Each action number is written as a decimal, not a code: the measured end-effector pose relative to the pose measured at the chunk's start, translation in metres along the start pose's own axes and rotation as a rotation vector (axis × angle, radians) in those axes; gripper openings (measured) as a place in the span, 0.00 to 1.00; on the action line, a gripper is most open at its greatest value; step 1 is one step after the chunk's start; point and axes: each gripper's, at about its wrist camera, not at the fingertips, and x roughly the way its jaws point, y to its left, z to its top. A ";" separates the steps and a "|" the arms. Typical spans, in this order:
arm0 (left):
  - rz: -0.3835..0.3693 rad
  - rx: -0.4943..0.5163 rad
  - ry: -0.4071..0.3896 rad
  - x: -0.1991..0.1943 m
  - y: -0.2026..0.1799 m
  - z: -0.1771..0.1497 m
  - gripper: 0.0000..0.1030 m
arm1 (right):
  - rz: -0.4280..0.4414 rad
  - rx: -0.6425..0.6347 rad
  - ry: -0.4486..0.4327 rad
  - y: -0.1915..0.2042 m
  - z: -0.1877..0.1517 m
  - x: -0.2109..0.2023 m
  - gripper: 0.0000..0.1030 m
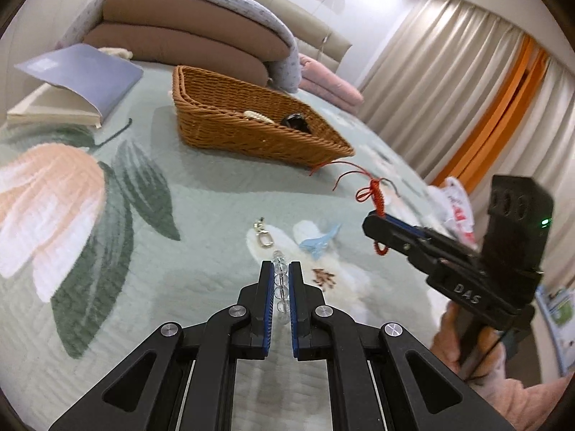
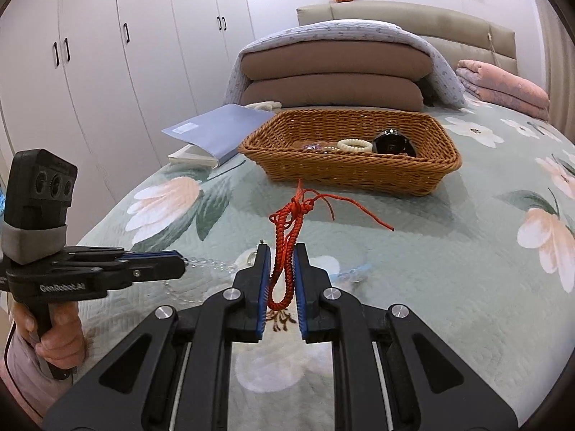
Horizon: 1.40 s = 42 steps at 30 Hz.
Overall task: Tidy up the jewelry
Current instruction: 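Carry clear bracelet into basket with left gripper while right gripper drops red cord there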
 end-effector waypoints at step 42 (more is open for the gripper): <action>0.134 0.152 -0.162 0.040 -0.033 0.189 0.07 | 0.038 0.221 0.105 -0.107 0.164 0.091 0.12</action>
